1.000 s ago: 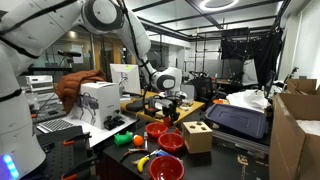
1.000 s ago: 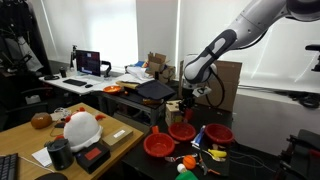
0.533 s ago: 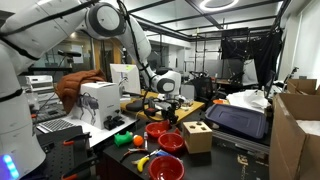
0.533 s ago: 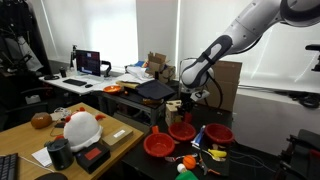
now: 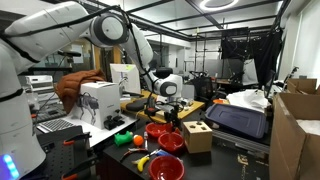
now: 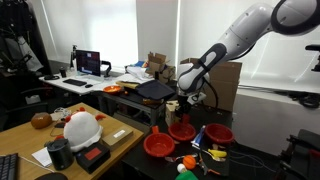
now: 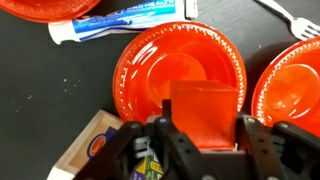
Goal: Place the orange block in the middle orange bowl
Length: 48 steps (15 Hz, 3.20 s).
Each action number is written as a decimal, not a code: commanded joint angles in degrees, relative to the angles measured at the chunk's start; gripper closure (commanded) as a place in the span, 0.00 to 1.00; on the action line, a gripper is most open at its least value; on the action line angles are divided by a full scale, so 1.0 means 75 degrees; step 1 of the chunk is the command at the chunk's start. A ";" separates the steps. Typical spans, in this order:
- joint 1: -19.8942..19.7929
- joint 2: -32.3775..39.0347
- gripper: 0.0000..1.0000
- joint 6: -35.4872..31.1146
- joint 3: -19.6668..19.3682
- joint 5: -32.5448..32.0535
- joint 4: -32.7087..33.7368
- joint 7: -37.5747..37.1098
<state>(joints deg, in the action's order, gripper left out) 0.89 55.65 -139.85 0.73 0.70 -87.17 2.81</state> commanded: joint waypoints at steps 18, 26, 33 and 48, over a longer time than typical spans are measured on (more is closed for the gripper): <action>0.0059 0.2066 0.74 0.1847 -0.0052 -0.0212 0.3007 0.0141; 0.0071 0.2868 0.74 0.2601 0.0052 -0.0192 0.4187 0.0297; 0.0159 0.3489 0.74 0.3094 0.0048 -0.0232 0.5184 0.0359; 0.0562 0.3614 0.00 0.3472 0.0047 -0.0491 0.5702 0.0805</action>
<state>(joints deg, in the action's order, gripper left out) 4.27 83.82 -115.38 1.02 -2.09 -44.75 6.92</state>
